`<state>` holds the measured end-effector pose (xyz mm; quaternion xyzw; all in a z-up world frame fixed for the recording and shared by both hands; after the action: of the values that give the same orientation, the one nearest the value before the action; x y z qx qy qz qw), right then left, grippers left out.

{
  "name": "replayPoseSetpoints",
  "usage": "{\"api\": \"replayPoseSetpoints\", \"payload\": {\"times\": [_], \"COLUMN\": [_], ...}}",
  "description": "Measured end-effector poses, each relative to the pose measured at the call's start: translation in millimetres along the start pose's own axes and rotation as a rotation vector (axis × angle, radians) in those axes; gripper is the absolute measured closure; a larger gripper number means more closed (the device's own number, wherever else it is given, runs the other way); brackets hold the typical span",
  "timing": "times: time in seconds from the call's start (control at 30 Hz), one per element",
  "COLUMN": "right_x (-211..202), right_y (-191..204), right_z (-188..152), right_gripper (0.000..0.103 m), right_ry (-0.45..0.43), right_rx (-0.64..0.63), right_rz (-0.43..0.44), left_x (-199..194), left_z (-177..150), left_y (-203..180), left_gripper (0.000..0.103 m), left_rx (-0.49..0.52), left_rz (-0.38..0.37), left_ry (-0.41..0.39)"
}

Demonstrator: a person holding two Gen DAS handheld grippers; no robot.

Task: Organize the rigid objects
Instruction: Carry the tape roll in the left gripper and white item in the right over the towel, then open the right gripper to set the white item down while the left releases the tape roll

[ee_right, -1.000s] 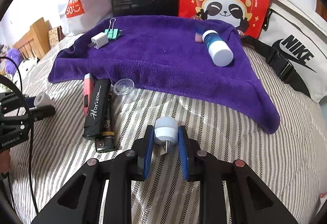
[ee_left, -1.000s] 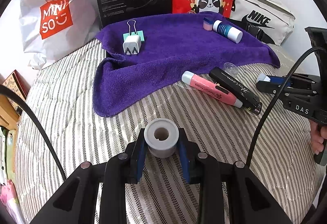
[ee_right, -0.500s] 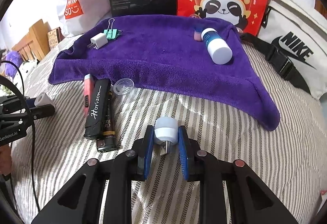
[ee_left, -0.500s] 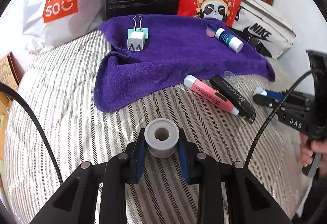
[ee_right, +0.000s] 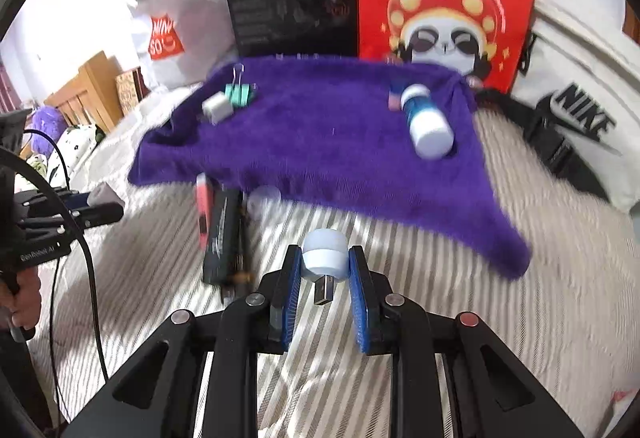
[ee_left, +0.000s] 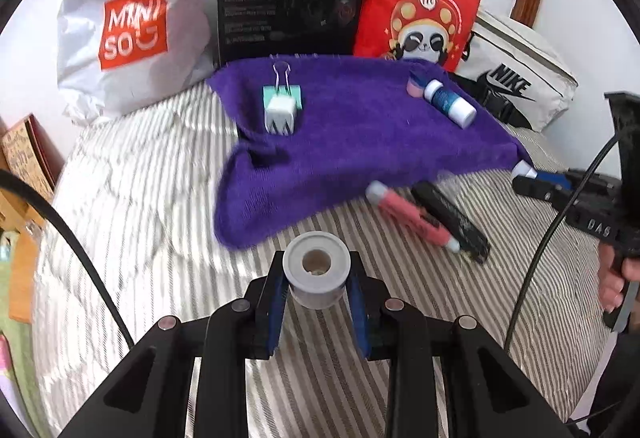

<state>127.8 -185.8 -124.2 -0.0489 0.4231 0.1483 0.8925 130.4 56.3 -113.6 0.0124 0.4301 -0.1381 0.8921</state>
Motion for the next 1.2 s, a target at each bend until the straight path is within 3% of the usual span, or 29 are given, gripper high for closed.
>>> {"api": "replayPoseSetpoints", "payload": {"times": [0.3, 0.5, 0.67, 0.87, 1.2], "right_x": [-3, 20, 51, 87, 110], "right_y": [-18, -21, -22, -32, -50], "right_z": [75, 117, 133, 117, 111], "right_gripper": [0.08, 0.08, 0.08, 0.08, 0.08], "right_ry": [-0.08, -0.065, -0.035, 0.03, 0.087], "right_rx": [-0.031, -0.055, -0.081, -0.079, -0.081], "right_rz": [-0.009, 0.011, 0.051, 0.058, 0.043], "left_x": [-1, 18, 47, 77, 91], "left_z": [72, 114, 108, 94, 78], "left_y": [2, 6, 9, 7, 7], "left_gripper": [0.076, 0.076, 0.076, 0.076, 0.076], "left_rx": [0.038, 0.048, 0.024, 0.018, 0.025], "left_rz": [0.011, 0.012, -0.015, -0.025, -0.02], "left_ry": [-0.061, -0.054, -0.012, 0.033, 0.05]}}
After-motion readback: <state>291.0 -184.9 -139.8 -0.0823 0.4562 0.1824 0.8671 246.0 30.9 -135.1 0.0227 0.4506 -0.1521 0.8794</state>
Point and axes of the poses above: each gripper's, at about its wrist camera, not at the fingertips, and x roughly the way its jaws point, y to its left, z to its top, the point moved 4 cm from there along x, roughly the way its jaws point, and after that the axes turned 3 degrees about -y, right-handed, at the moved point
